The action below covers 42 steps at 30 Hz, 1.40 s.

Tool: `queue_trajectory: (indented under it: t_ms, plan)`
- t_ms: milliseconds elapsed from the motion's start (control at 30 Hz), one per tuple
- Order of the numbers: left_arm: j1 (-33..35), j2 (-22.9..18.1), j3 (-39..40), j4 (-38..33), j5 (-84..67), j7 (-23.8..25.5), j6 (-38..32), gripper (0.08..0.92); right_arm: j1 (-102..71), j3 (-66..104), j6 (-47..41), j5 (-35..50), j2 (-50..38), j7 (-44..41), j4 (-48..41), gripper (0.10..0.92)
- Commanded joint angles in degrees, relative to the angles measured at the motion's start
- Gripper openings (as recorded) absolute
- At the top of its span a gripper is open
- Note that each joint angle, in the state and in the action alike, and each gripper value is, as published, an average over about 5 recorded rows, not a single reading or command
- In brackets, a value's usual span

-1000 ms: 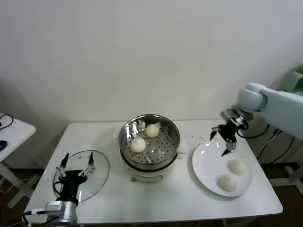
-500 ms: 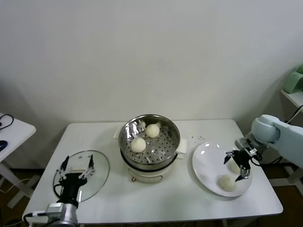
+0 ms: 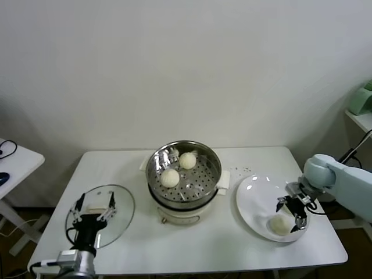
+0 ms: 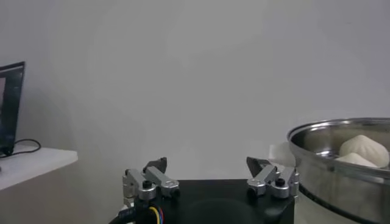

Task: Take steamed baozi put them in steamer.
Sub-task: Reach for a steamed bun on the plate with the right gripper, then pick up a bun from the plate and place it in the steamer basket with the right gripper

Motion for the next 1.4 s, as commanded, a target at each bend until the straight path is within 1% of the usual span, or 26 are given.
queue_trajectory:
  t_ms: [33, 467, 567, 667, 767, 1400]
  plan:
    - [-0.22, -0.02, 0.15, 0.31, -0.08, 0.05, 0.19, 0.823, -2.28, 1.26, 0.41, -1.56, 1.73, 0.09, -1.75, 0.823]
    - [-1.02, -0.5, 0.97, -0.48, -1.07, -0.26, 1.66, 0.823, -2.38, 0.99, 0.76, -2.36, 2.56, -0.1, -2.85, 0.82]
    - [-1.08, -0.51, 0.93, -0.26, -1.08, -0.31, 1.7, 0.823, -2.54, 1.18, 0.78, -2.31, 2.6, -0.06, -2.85, 0.789]
    - [-1.1, -0.49, 0.9, -0.04, -1.09, -0.33, 1.66, 0.823, -2.53, 1.11, 0.85, -2.27, 2.6, -0.05, -2.86, 0.739]
    - [-1.11, -0.48, 0.92, 0.06, -1.09, -0.34, 1.66, 0.823, -2.54, 1.13, 0.89, -2.18, 2.6, 0.01, -2.85, 0.711]
    - [-0.89, -0.43, 1.06, -0.32, -1.07, -0.38, 1.8, 0.823, -1.13, 2.01, 1.39, -1.76, 2.13, -0.27, -1.45, 0.672]
